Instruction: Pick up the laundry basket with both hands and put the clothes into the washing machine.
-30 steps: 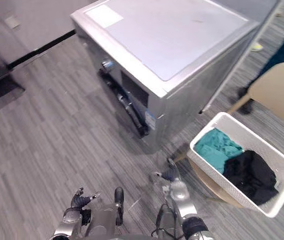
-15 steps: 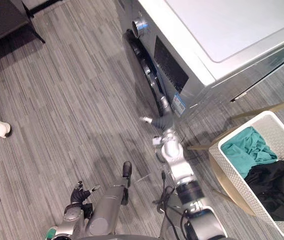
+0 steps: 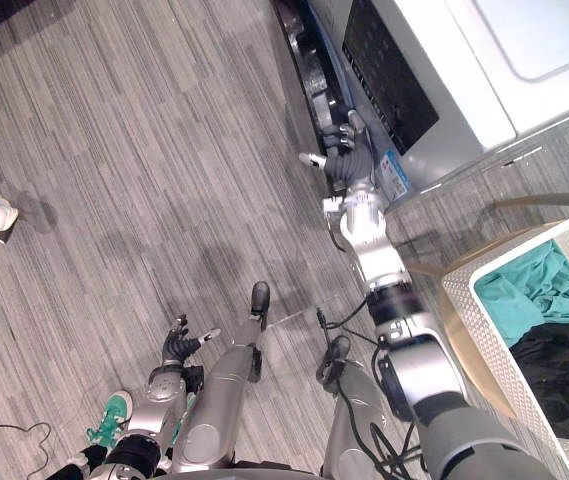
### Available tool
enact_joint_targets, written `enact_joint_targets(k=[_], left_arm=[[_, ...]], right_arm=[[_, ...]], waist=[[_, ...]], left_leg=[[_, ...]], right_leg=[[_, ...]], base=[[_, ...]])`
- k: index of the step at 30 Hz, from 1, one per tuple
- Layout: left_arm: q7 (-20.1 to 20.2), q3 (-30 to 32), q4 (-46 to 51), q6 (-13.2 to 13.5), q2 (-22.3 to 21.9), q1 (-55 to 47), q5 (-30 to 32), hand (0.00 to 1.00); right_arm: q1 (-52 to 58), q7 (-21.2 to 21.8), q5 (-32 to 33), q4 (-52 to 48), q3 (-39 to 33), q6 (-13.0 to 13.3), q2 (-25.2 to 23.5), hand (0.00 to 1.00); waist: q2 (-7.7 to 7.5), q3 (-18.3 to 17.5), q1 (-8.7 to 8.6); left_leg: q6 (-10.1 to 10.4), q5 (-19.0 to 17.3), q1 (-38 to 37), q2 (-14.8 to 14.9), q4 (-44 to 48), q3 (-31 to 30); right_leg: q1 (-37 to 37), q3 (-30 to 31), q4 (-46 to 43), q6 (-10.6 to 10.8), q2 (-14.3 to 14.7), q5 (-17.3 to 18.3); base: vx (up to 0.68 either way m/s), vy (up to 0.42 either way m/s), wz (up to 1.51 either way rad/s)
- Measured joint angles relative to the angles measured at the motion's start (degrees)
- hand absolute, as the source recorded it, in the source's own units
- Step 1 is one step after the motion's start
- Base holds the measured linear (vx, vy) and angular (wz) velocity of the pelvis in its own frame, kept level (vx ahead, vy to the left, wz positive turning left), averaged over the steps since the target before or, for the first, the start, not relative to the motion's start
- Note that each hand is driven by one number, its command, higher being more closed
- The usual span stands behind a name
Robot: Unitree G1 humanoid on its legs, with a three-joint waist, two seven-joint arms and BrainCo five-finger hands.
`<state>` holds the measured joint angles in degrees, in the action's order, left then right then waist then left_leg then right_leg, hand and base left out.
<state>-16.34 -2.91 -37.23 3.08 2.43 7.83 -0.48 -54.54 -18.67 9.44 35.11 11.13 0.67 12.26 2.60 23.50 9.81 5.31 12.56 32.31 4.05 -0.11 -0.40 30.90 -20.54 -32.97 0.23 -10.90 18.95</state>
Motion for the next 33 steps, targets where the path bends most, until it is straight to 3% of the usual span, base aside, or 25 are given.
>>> enact_joint_targets(k=[6,8,12,15,17,21,24,27,29,31,33], left_arm=[[-0.36,-3.42,3.11,0.1,-0.06,2.67,-0.06,0.0],[-0.29,-5.26,3.25,0.11,-0.67,3.6,0.01,0.0],[0.06,-7.99,3.37,0.1,-1.53,3.89,0.1,0.0],[0.23,-8.88,3.4,0.17,-1.99,4.83,0.07,0.0],[0.32,-8.75,3.48,0.6,-1.94,4.76,0.02,0.0],[1.38,-8.71,3.49,0.61,-1.83,5.96,-1.78,0.0],[0.96,-8.65,3.52,0.59,-1.32,9.45,-3.67,0.0],[-0.69,-7.47,3.39,0.41,-0.1,13.64,-3.96,0.0],[-2.92,-4.57,1.29,-0.13,1.36,17.72,-4.22,0.0],[-4.04,-3.05,-1.02,-0.41,2.53,21.2,-5.12,0.0],[-5.15,-2.84,-3.61,-0.86,6.38,27.24,-6.12,0.0]], right_arm=[[-4.41,-1.46,3.51,0.44,3.23,-1.17,-6.71,0.0],[-10.34,-3.14,6.03,2.3,3.85,-1.25,-9.65,0.0],[-20.3,-2.39,7.14,1.39,5.68,0.44,-9.71,0.0],[-26.86,-2.34,8.53,-2.89,5.63,4.05,-9.43,0.0],[-28.09,-2.37,9.03,-2.92,5.65,5.48,-9.69,0.0],[-26.28,-2.48,9.05,-3.17,5.55,5.4,-6.73,0.0],[-17.55,-2.49,7.34,-9.27,5.28,4.52,-2.78,0.0],[-4.0,-2.63,2.89,-16.56,3.89,2.91,-2.68,0.0],[8.77,-2.61,-1.08,-19.74,3.77,2.32,-3.19,0.0],[16.03,-2.47,-3.34,-22.01,2.72,1.55,-3.58,0.0],[24.1,-2.17,-6.76,-24.49,2.29,1.28,-3.84,0.0]], waist=[[0.05,-0.02,1.05],[0.16,-0.05,3.31],[0.93,-0.03,6.39],[1.89,-0.02,8.33],[1.89,-0.02,8.63],[1.84,0.01,8.4],[1.72,0.08,7.66],[1.14,0.43,4.67],[-0.13,1.18,0.86],[-0.95,1.65,-1.21],[-2.25,2.27,-4.22]], left_leg=[[1.27,1.03,2.09,-0.78,0.09,-5.35],[1.96,1.5,3.09,-1.27,0.1,-8.15],[2.96,2.14,4.56,-3.31,0.11,-14.1],[3.36,2.41,5.23,-4.96,0.06,-18.45],[3.36,2.42,5.23,-5.51,0.05,-19.27],[3.2,2.54,5.38,-5.28,0.02,-18.23],[2.71,2.93,5.36,-2.94,-0.1,-14.74],[1.7,3.74,4.47,-0.14,-1.27,-9.42],[0.69,4.6,1.45,1.29,-3.53,-5.5],[0.45,4.79,0.38,2.02,-3.96,-3.46],[0.44,4.8,0.3,3.02,-3.98,-0.48]], right_leg=[[-0.28,-4.25,-1.62,-0.1,-0.4,1.75],[-0.56,-7.13,-3.01,-0.5,-1.02,3.5],[-2.0,-12.78,-5.75,-0.55,-2.84,6.73],[-3.42,-14.56,-7.4,0.25,-3.61,8.57],[-3.93,-14.06,-7.35,0.43,-3.53,8.68],[-3.78,-12.48,-5.5,0.46,-2.86,8.63],[-2.58,-8.57,-2.38,0.25,-0.36,6.41],[-0.49,-2.84,0.16,-0.13,2.16,2.95],[-0.43,1.39,1.34,-0.04,3.41,1.1],[-0.25,3.55,2.04,-0.15,4.25,0.07],[1.5,6.64,2.41,-0.51,5.62,-1.34]], base=[[0.02,-0.065,0.39],[0.0,-0.134,0.61],[0.02,-0.144,0.96],[0.04,-0.111,0.95],[0.06,-0.068,0.41],[0.02,-0.024,-0.12],[-0.05,0.012,-0.8],[-0.08,0.026,-1.1],[-0.08,-0.01,-0.96],[-0.09,-0.018,-0.77],[-0.11,-0.005,-0.78]])
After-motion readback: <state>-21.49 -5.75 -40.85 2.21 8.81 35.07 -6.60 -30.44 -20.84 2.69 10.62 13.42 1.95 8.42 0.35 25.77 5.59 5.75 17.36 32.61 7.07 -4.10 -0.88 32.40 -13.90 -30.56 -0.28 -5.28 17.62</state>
